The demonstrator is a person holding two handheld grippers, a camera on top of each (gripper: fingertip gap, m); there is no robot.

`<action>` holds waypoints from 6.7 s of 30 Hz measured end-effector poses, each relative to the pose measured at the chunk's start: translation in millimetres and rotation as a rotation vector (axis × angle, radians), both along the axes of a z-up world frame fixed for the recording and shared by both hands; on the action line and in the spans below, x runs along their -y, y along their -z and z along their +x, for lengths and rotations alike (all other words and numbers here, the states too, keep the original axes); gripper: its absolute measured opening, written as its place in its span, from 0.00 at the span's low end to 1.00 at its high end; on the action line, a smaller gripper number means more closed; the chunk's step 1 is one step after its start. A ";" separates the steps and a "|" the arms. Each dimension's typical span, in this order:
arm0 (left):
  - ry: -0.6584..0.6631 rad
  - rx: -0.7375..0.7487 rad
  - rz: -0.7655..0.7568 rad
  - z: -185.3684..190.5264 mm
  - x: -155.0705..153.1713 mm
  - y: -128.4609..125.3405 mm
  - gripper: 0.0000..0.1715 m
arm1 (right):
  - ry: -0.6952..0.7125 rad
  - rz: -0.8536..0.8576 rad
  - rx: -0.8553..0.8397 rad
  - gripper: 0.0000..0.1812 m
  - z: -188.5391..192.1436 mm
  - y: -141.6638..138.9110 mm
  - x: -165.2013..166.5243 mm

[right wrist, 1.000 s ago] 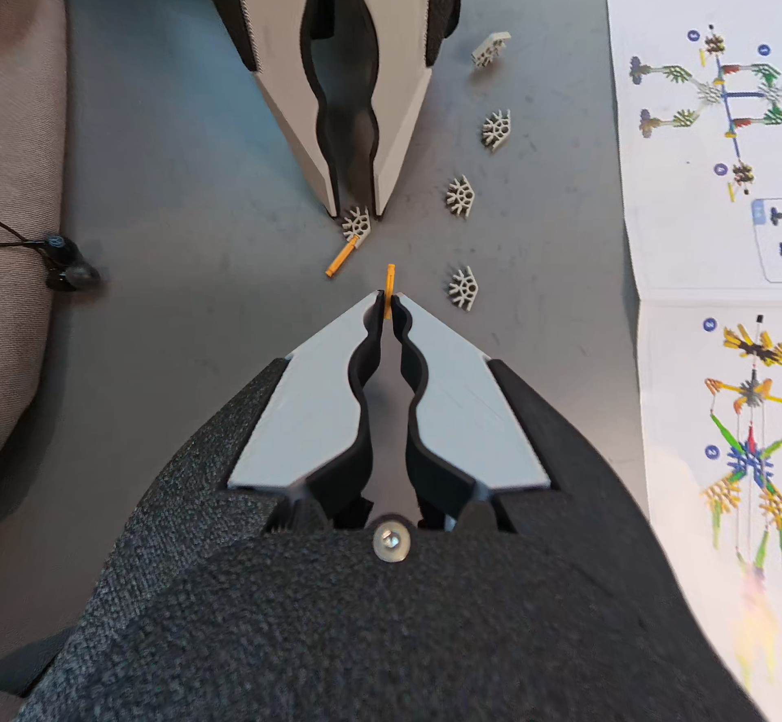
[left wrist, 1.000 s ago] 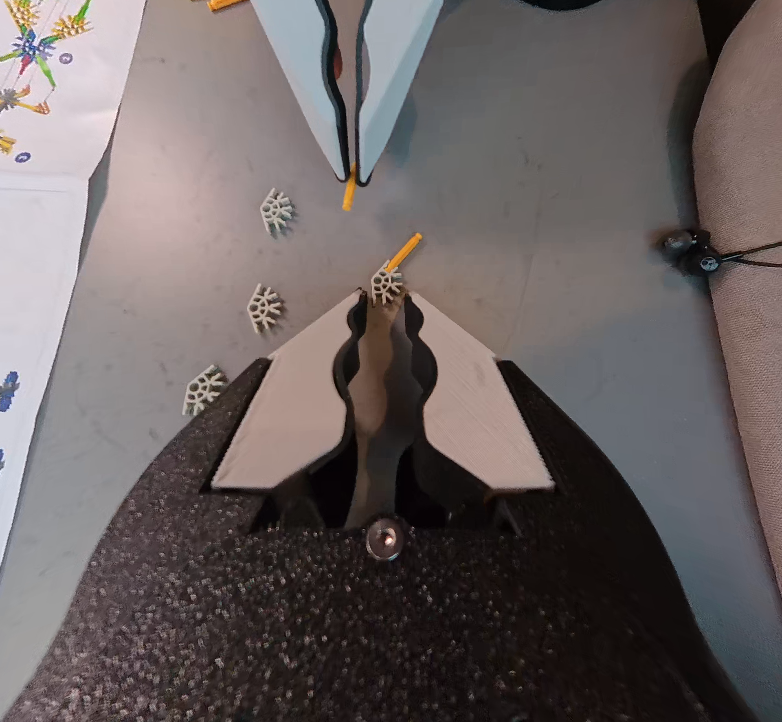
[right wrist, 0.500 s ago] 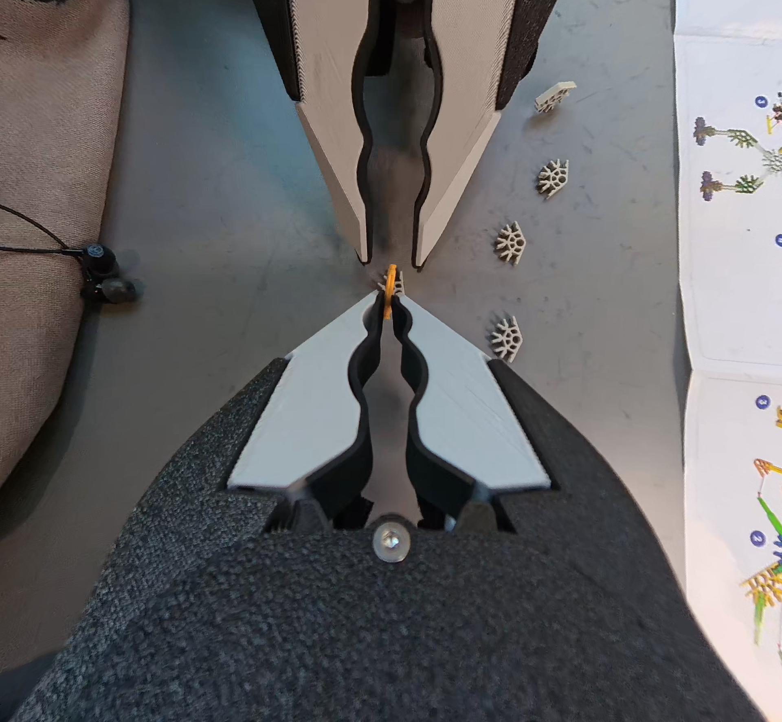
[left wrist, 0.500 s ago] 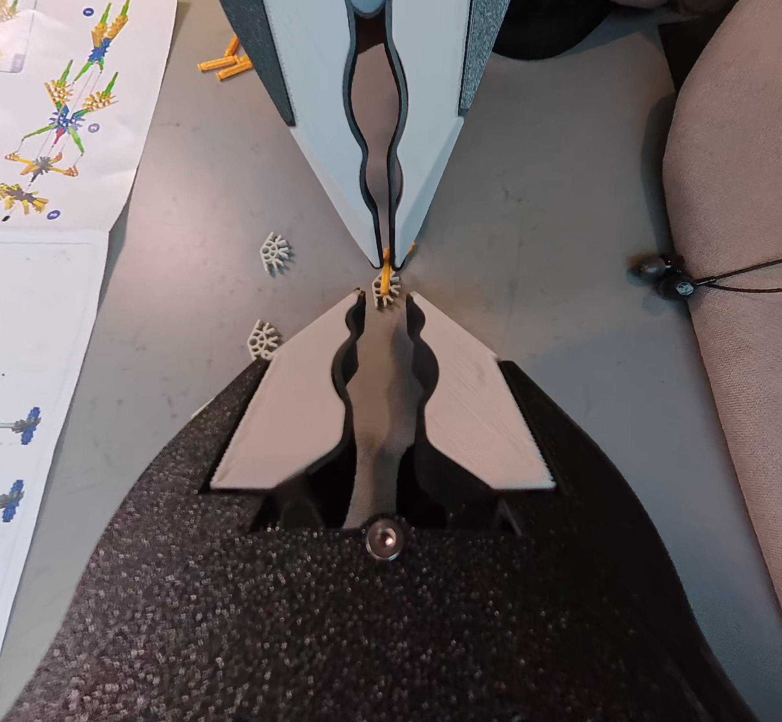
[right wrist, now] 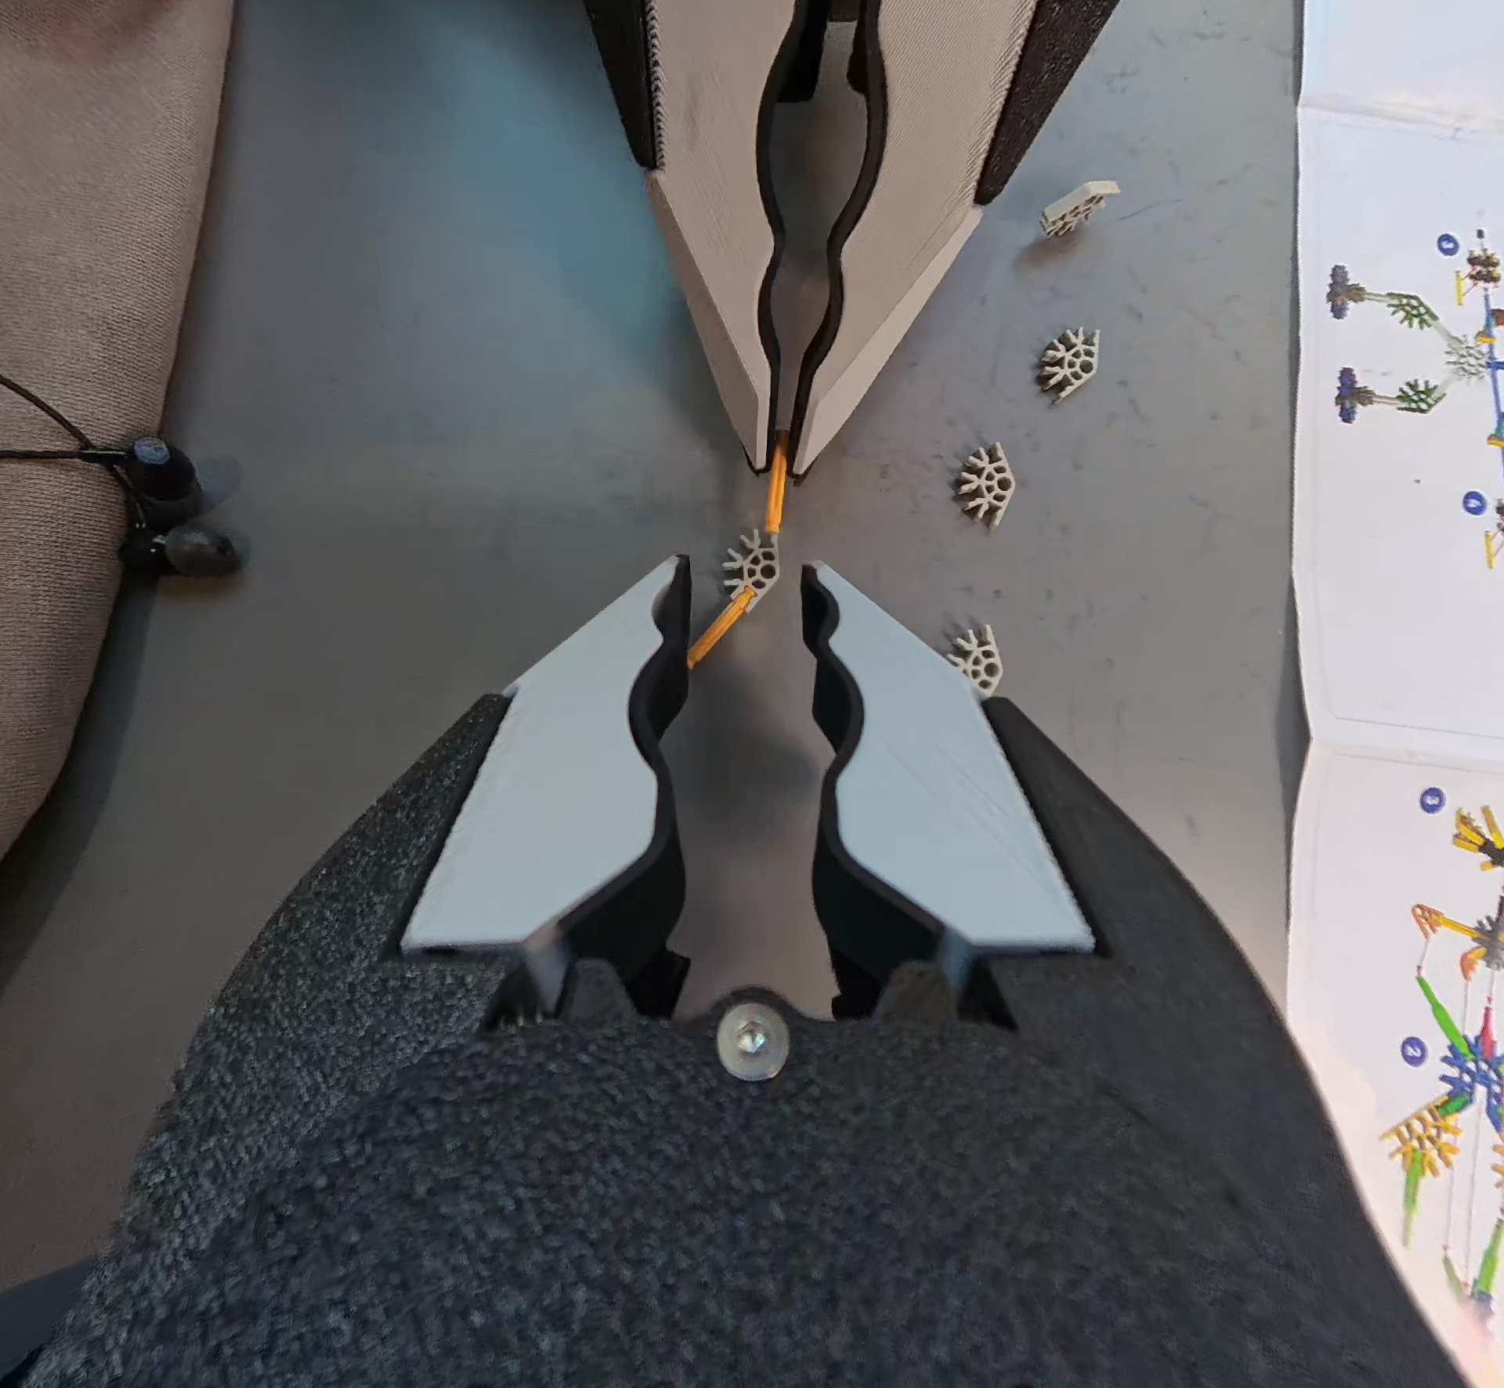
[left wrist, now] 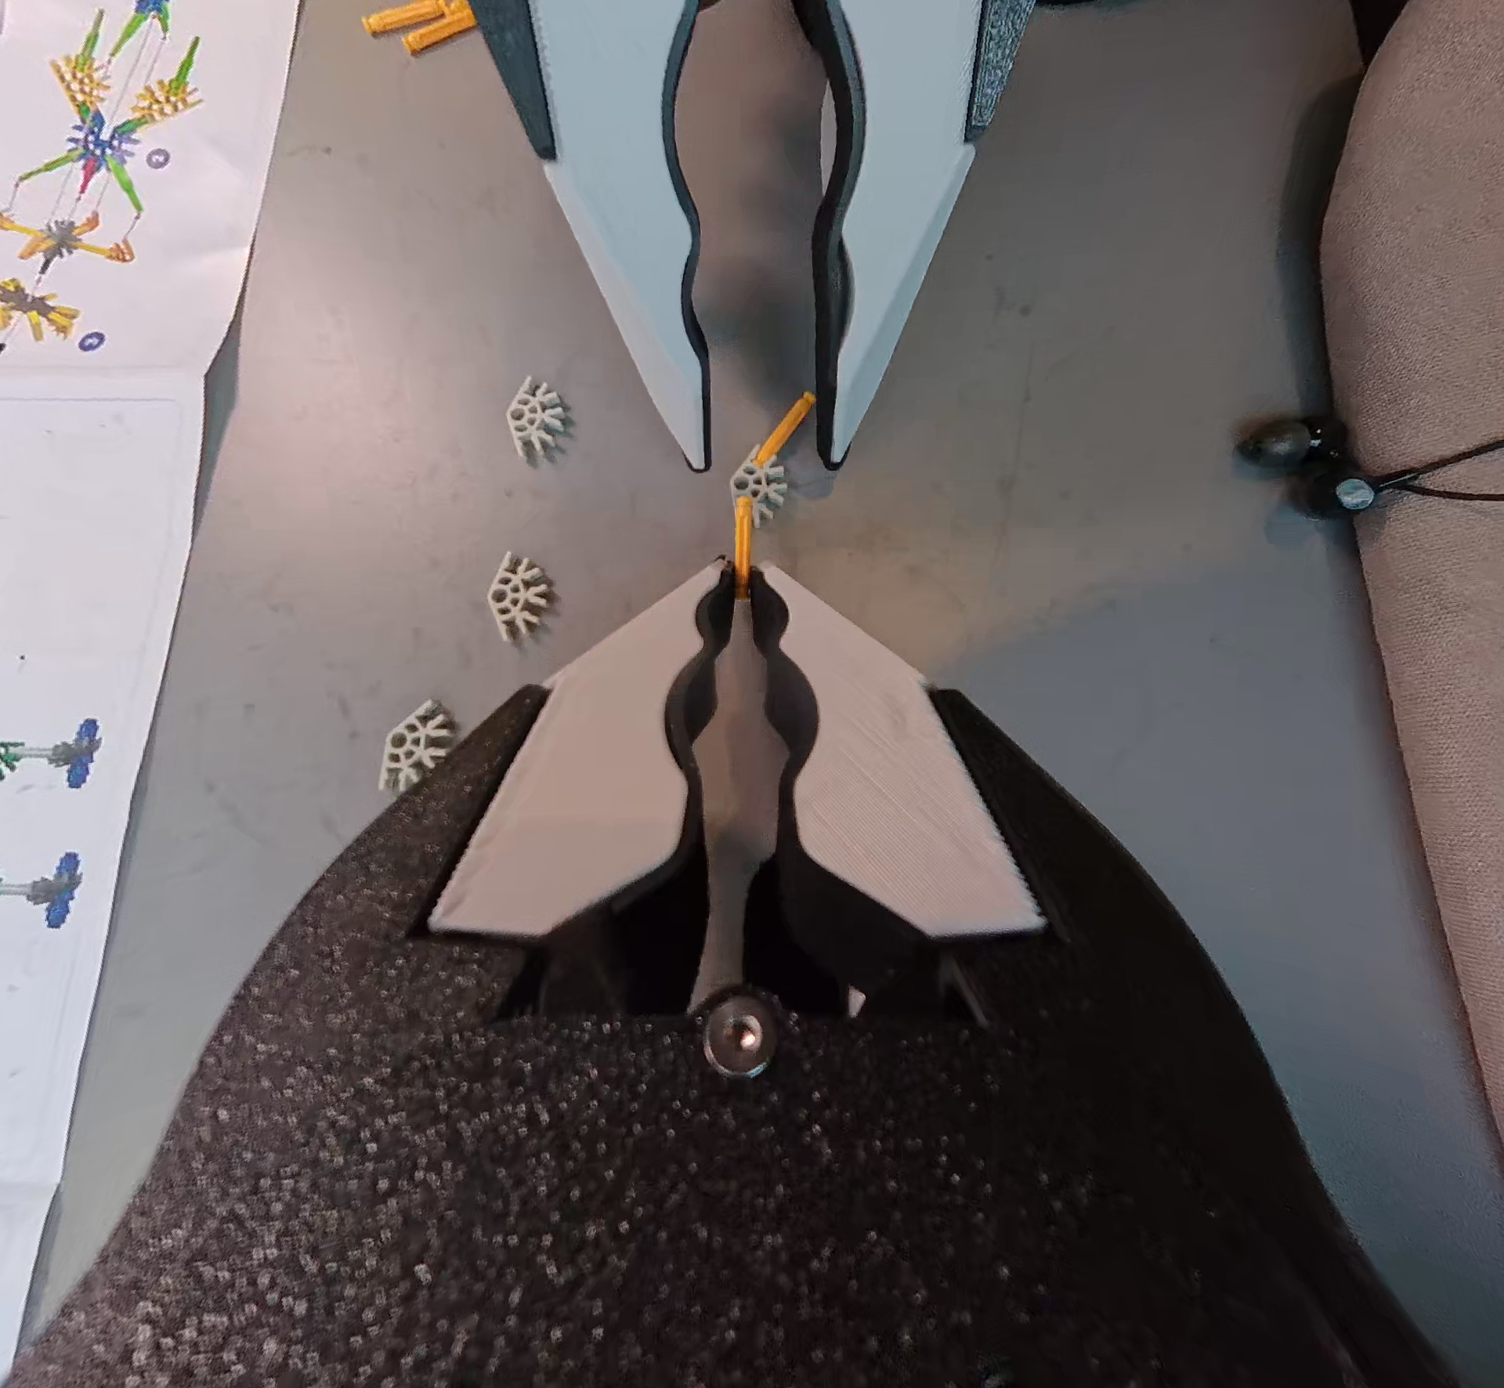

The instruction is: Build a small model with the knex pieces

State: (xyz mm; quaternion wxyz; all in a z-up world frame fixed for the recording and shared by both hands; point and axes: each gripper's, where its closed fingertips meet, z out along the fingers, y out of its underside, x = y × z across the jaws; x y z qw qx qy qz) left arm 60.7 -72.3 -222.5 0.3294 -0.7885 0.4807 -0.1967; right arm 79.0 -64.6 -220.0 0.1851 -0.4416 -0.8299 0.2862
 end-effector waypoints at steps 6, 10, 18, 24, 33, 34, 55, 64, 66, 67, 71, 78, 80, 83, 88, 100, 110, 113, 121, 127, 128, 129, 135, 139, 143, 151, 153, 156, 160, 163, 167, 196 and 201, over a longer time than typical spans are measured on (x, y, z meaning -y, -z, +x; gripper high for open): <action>-0.015 -0.025 -0.024 -3.2 0.1 6.0 0.02 | 0.000 0.006 0.023 0.11 -1.8 7.5 2.6; -0.019 -0.015 -0.029 -1.7 -0.1 5.7 0.02 | 0.022 -0.003 0.043 0.09 -1.4 8.1 1.3; -0.034 -0.001 -0.047 0.3 -0.5 5.9 0.02 | 0.067 -0.029 0.064 0.07 -3.1 8.3 0.1; -0.071 0.017 -0.082 0.5 -1.9 5.8 0.02 | 0.120 -0.049 0.082 0.07 -5.1 8.2 -2.0; -0.111 0.024 -0.124 0.5 -2.1 5.8 0.02 | 0.145 -0.056 0.088 0.07 -5.9 8.0 -3.2; -0.114 0.023 -0.127 0.5 -2.1 5.9 0.02 | 0.146 -0.051 0.083 0.07 -6.0 7.7 -4.1; -0.127 -0.005 -0.134 -0.7 -0.4 5.7 0.02 | 0.164 -0.076 0.044 0.00 -14.4 4.3 -4.5; -0.141 0.000 -0.123 -1.3 -2.4 3.8 0.02 | 0.178 -0.046 0.089 0.00 -15.0 5.1 -4.5; -0.147 -0.004 -0.132 -0.8 -2.5 5.8 0.02 | 0.187 -0.035 0.110 0.00 -14.9 5.4 -4.4; -0.152 -0.002 -0.136 -0.4 -2.9 5.9 0.02 | 0.190 -0.034 0.124 0.00 -14.8 5.5 -4.2; -0.173 -0.009 -0.142 -0.1 -3.6 5.8 0.02 | 0.179 -0.033 0.173 0.00 -14.4 6.2 -2.9; -0.216 0.004 -0.175 0.8 -4.7 5.8 0.01 | 0.136 0.078 0.186 0.00 -15.6 7.0 -1.1; -0.206 0.014 -0.183 0.3 -4.0 5.6 0.02 | 0.136 0.077 0.175 0.00 -16.3 7.0 0.1; -0.197 0.035 -0.192 0.5 -3.0 3.5 0.02 | 0.141 0.058 0.156 0.00 -16.6 7.0 1.4; -0.195 0.005 -0.163 1.2 -3.3 4.3 0.01 | 0.138 0.059 0.135 0.00 -17.0 6.6 1.6; -0.195 0.001 -0.167 4.0 -2.3 4.7 0.01 | 0.136 -0.063 0.054 0.00 -14.8 -9.5 -3.2; -0.191 0.012 -0.167 4.5 -2.2 5.0 0.01 | 0.123 -0.006 0.151 0.00 -13.4 6.3 1.1; -0.185 0.035 -0.169 4.6 -2.4 4.8 0.01 | 0.119 -0.015 0.131 0.00 -13.7 5.8 0.9; -0.135 0.041 -0.101 6.3 -6.4 4.7 0.01 | 0.093 -0.020 0.095 0.12 -6.5 5.6 0.5; -0.118 0.025 -0.038 4.1 -11.2 4.8 0.02 | 0.134 -0.020 0.110 0.07 -5.3 8.8 -6.1; -0.116 0.023 -0.030 4.0 -12.0 5.0 0.02 | 0.142 -0.020 0.113 0.07 -5.2 8.8 -6.8; -0.118 0.015 -0.017 3.1 -13.4 5.8 0.03 | 0.151 -0.018 0.116 0.07 -4.9 8.7 -7.9; -0.142 -0.012 0.043 -4.3 -21.8 5.4 0.05 | 0.249 -0.010 0.133 0.07 -4.5 8.6 -22.0; -0.157 0.009 0.030 -6.2 -23.9 5.4 0.05 | 0.294 -0.047 0.150 0.07 -2.8 8.4 -24.9; -0.169 0.005 0.048 -9.0 -27.0 4.4 0.05 | 0.287 -0.047 0.172 0.08 2.8 8.5 -24.1; -0.267 0.070 0.099 -29.5 -44.8 -10.7 0.06 | 0.285 -0.031 0.180 0.04 9.0 8.9 -29.5; -0.281 0.058 0.101 -34.4 -47.3 -8.4 0.08 | 0.284 -0.036 0.187 0.04 11.4 8.8 -30.4; -0.281 0.053 0.093 -34.9 -47.5 -5.7 0.10 | 0.291 -0.042 0.195 0.04 14.4 8.8 -33.0; -0.274 0.038 0.069 -33.6 -45.9 0.5 0.11 | 0.301 -0.039 0.199 0.04 17.0 8.7 -37.1; -0.277 0.046 0.037 -30.9 -45.7 4.6 0.10 | 0.297 -0.039 0.198 0.04 17.2 8.6 -37.5; -0.277 0.053 0.017 -28.2 -44.4 5.2 0.06 | 0.279 -0.011 0.164 0.10 13.7 7.7 -40.1; -0.243 0.064 -0.043 -3.5 -26.9 5.6 0.06 | 0.342 -0.094 0.188 0.07 9.1 7.7 -33.9; -0.259 0.068 -0.052 -3.1 -27.1 5.6 0.06 | 0.351 -0.094 0.191 0.07 9.0 7.7 -33.8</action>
